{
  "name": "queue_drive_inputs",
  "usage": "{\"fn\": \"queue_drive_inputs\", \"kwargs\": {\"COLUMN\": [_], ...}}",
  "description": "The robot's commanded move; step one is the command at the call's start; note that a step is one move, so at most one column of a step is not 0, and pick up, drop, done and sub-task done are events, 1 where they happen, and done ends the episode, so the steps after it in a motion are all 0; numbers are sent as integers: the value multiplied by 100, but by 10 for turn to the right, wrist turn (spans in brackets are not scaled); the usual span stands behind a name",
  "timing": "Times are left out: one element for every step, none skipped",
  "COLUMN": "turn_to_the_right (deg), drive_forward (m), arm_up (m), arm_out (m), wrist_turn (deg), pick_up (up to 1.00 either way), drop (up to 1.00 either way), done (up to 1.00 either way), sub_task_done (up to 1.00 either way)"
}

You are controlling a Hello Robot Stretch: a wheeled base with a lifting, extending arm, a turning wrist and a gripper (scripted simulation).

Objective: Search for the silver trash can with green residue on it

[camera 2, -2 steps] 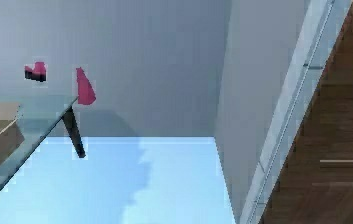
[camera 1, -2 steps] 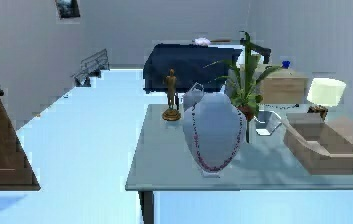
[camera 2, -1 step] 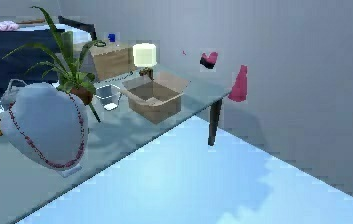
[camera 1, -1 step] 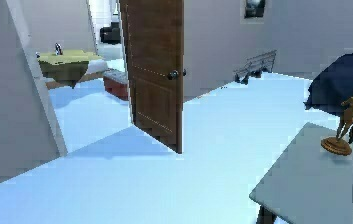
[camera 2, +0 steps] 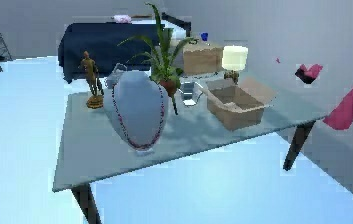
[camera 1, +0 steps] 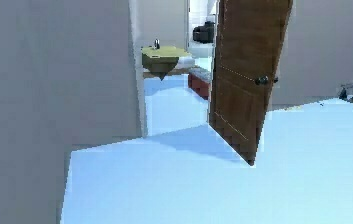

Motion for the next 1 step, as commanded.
{"fn": "queue_drive_inputs", "kwargs": {"turn_to_the_right": [0], "drive_forward": [100], "arm_up": [0], "arm_out": [0], "wrist_turn": [0], "pick_up": [0], "drop": [0], "done": [0], "sub_task_done": [0]}}
